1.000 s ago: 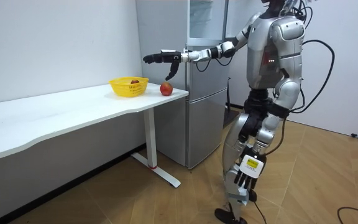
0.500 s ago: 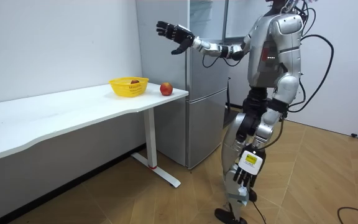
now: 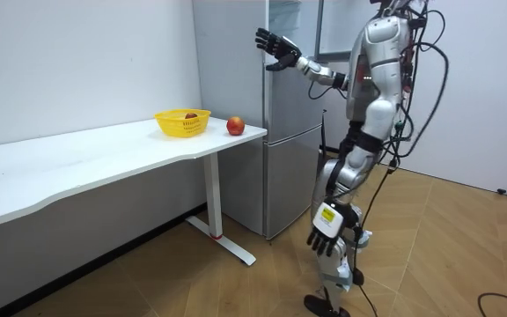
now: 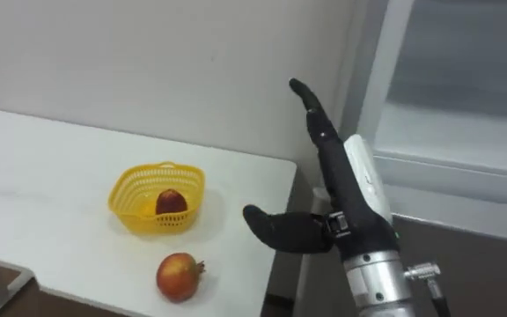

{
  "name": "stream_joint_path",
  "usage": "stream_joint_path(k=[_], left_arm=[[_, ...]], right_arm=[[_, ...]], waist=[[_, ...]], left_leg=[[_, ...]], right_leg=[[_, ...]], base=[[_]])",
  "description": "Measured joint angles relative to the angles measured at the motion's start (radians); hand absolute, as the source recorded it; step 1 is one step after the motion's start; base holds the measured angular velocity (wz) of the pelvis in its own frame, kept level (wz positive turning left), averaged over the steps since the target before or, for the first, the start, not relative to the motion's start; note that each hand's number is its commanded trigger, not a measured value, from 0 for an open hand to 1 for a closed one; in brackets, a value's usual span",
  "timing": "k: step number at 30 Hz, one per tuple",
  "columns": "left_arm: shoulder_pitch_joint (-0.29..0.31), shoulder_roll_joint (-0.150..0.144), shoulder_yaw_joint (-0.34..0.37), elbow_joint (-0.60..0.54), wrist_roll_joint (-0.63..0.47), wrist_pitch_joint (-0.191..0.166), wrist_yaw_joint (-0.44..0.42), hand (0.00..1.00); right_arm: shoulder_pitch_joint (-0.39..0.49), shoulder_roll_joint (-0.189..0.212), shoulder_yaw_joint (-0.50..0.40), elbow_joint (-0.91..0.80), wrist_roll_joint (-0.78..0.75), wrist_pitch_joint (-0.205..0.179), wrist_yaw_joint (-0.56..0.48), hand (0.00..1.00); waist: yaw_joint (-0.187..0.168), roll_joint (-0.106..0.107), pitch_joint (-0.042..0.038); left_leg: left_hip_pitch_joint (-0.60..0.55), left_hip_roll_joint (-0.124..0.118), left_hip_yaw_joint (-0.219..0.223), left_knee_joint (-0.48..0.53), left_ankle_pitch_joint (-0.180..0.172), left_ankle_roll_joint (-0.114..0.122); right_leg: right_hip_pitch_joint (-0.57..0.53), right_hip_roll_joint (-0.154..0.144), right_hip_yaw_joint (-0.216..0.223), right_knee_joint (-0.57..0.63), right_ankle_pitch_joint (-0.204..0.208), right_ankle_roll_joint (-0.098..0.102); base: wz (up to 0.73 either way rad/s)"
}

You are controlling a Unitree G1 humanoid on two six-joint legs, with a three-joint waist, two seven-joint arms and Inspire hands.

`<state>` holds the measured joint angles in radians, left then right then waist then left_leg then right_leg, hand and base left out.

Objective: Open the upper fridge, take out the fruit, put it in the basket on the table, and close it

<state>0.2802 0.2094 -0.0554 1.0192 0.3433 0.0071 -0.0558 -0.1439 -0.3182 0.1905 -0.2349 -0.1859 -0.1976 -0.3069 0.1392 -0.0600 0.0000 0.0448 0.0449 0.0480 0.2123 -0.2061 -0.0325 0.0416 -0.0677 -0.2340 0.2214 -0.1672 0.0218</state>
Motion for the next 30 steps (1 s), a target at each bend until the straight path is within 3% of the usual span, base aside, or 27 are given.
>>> stream_joint_path(k=[5, 12, 16, 18, 20, 23, 30], left_arm=[[0.000, -0.007, 0.001, 0.031, -0.002, -0.016, 0.022, 0.00], [-0.004, -0.020, -0.015, 0.063, 0.000, -0.034, 0.048, 0.00], [-0.001, -0.021, -0.029, 0.063, 0.000, -0.036, 0.045, 0.00], [0.005, -0.022, -0.029, 0.062, 0.000, -0.036, 0.047, 0.00], [0.003, -0.026, -0.029, 0.067, 0.000, -0.036, 0.049, 0.00], [-0.006, -0.038, -0.028, 0.084, 0.000, -0.036, 0.055, 0.00], [-0.002, -0.038, -0.026, 0.076, 0.000, -0.036, 0.069, 0.00]], right_arm=[[0.071, 0.016, -0.064, -0.086, 0.009, -0.015, -0.027, 0.00], [0.130, 0.026, -0.138, -0.120, 0.001, -0.070, -0.081, 0.00], [0.161, 0.043, -0.146, -0.125, -0.009, -0.093, -0.115, 0.00], [0.208, 0.046, -0.146, -0.131, -0.014, -0.104, -0.121, 0.00], [0.234, 0.047, -0.146, -0.131, -0.012, -0.107, -0.129, 0.00], [0.265, 0.051, -0.148, -0.131, 0.002, -0.107, -0.127, 0.00], [0.374, 0.090, -0.171, -0.064, 0.160, -0.107, -0.085, 0.00]], waist=[[-0.045, 0.008, 0.0034], [-0.111, 0.021, 0.0015], [-0.127, 0.035, 0.0002], [-0.133, 0.039, -0.0051], [-0.136, 0.046, -0.0004], [-0.139, 0.052, -0.0012], [-0.165, 0.060, 0.0018]], left_leg=[[0.019, 0.003, 0.028, -0.026, 0.000, 0.000], [0.024, 0.005, 0.038, -0.029, -0.002, 0.002], [0.036, 0.009, 0.053, -0.033, -0.003, 0.001], [0.040, 0.013, 0.060, -0.033, -0.003, 0.000], [0.044, 0.014, 0.071, -0.033, -0.003, 0.000], [0.055, 0.014, 0.092, -0.042, -0.004, -0.001], [0.053, 0.015, 0.106, -0.050, -0.004, 0.000]], right_leg=[[-0.010, 0.005, 0.032, -0.001, 0.000, 0.000], [-0.010, 0.008, 0.041, 0.000, 0.000, 0.000], [-0.005, 0.013, 0.054, 0.000, 0.000, 0.000], [-0.006, 0.017, 0.063, 0.000, 0.000, 0.000], [-0.008, 0.018, 0.071, 0.002, 0.001, -0.002], [-0.013, 0.021, 0.094, 0.005, 0.002, -0.001], [-0.023, 0.023, 0.104, -0.002, 0.004, 0.000]], base=[[-0.19], [-0.04], [-0.10], [-0.11], [-0.16], [-0.20], [-0.06]])
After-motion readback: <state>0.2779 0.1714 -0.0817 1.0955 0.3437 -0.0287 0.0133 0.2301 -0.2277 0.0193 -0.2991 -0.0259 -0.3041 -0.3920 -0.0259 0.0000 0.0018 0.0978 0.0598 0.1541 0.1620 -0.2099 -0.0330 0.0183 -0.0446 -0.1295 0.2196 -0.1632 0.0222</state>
